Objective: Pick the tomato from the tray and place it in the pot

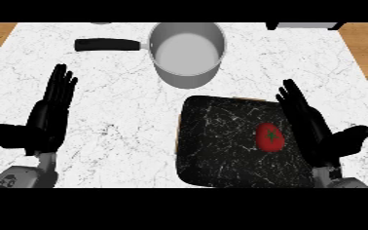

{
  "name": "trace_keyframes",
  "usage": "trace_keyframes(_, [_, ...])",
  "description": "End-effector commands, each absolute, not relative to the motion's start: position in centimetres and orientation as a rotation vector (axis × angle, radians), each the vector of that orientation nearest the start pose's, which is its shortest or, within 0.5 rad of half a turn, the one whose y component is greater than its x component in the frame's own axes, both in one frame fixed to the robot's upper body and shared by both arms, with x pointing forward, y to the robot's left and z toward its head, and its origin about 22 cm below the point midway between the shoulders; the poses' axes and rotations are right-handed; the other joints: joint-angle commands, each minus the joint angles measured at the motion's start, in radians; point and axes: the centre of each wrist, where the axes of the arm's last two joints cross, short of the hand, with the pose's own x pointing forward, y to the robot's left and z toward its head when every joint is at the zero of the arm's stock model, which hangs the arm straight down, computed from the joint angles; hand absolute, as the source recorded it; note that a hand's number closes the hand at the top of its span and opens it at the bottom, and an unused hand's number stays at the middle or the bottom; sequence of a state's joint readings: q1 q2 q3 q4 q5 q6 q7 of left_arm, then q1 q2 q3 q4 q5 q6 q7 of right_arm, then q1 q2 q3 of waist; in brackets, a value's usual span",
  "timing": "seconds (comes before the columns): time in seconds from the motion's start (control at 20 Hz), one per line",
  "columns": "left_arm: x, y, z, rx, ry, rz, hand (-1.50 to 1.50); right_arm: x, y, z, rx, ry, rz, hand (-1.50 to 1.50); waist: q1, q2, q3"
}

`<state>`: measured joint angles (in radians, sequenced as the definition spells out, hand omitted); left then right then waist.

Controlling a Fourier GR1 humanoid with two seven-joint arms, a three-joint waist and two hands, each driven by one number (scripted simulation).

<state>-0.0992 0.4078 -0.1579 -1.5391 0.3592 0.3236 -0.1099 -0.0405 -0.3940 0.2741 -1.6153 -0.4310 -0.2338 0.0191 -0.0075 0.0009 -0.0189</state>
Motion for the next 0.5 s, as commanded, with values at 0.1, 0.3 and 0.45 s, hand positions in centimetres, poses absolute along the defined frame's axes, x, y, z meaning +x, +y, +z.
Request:
trace_keyframes(0.1, [27.6,27.7,7.1,0.2,-1.685,0.054,0.0,27.8,-30.5,5.3,0.039,-1.699,0.122,1.5,0.015,0.0,0.021])
trace_keyframes(0.3, [27.7,28.2,5.7,0.192,-1.661,0.044,0.0,29.4,-34.7,13.2,-0.387,-1.813,0.739,1.5,0.037,-0.003,-0.01])
trace_keyframes(0.45, [28.5,28.1,7.9,0.165,-1.627,0.058,0.0,29.6,-38.5,5.0,-0.311,-1.871,0.413,-1.5,0.037,0.011,0.024])
